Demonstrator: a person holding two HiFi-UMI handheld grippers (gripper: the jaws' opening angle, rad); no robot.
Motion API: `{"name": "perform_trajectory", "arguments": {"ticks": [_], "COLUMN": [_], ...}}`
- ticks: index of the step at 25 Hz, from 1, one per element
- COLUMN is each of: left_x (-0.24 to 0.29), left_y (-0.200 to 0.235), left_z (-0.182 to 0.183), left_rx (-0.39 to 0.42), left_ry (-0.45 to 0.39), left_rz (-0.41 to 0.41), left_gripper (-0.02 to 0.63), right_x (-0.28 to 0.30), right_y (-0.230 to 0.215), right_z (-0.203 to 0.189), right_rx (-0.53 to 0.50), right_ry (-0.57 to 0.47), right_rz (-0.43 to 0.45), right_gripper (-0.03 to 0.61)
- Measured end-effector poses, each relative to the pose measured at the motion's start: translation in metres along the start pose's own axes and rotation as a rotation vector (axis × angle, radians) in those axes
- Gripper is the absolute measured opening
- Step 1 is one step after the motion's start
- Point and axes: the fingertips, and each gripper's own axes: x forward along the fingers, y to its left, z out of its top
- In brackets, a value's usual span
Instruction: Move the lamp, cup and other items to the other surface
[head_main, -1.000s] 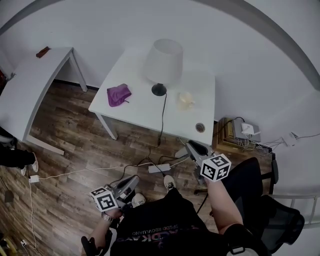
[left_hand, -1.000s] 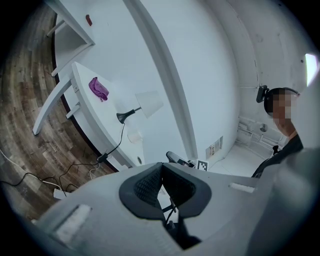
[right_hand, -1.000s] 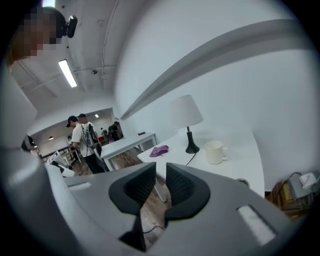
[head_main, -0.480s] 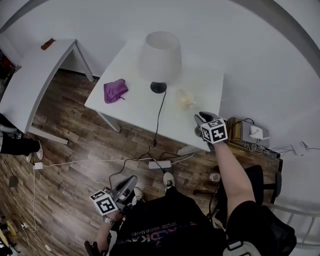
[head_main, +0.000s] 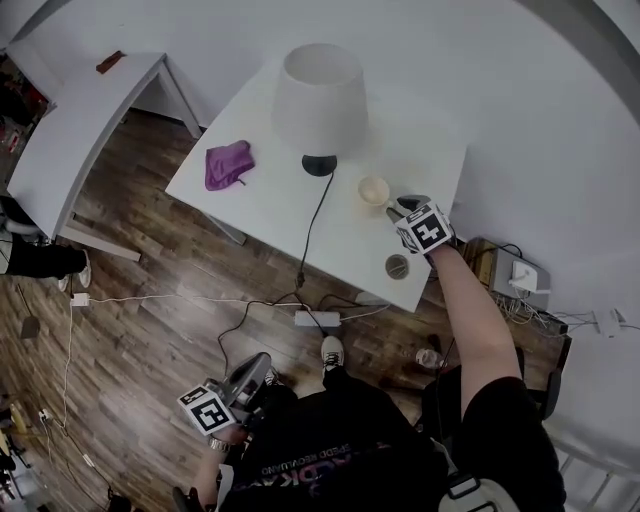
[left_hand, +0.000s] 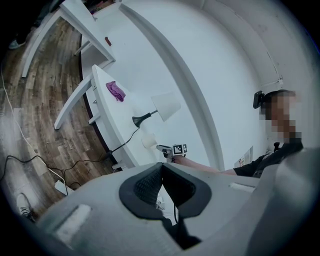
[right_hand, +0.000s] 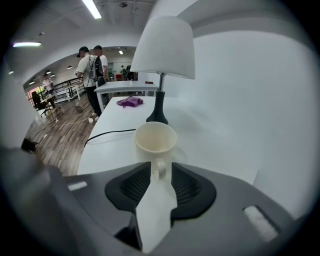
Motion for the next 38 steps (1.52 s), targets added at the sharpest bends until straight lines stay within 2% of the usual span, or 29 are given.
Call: {"name": "perform_trajectory", "arguments": {"ticks": [5, 9, 12, 27, 38], "left_x": [0.010, 0.016, 0.016, 0.005, -0.003], "left_y": [-0.003, -0.001, -0.002, 0.000, 0.001], "left_z": [-0.012, -0.024, -0.027, -0.009, 0.001], "left_rx": [-0.012, -0.024, -0.026, 0.018, 0.037], "left_ry": [-0.029, -0.030, -0.024, 0.024, 0.089], "left_rz": [0.024, 0.043, 0.050, 0.044, 0.007], "left_gripper": [-0.003, -0.003, -0.003, -0.003, -0.003], "right_x": [0.016, 0.028, 0.032, 0.019, -0.004], "right_y": [0.011, 0.014, 0.010, 0.021, 0.030], "right_z": [-0.005, -0.009, -0.010, -0.017, -0.023], "right_rx": [-0.096, -0.147, -0.137, 0.042, 0.164], "right_ry": [0.056, 0.089, 0.080, -0.027, -0.116], "right_rz": [0.120, 0.169, 0.159, 0.092, -0.011], "right_gripper": [0.133, 0.122, 0.060, 0.054, 0.054]}}
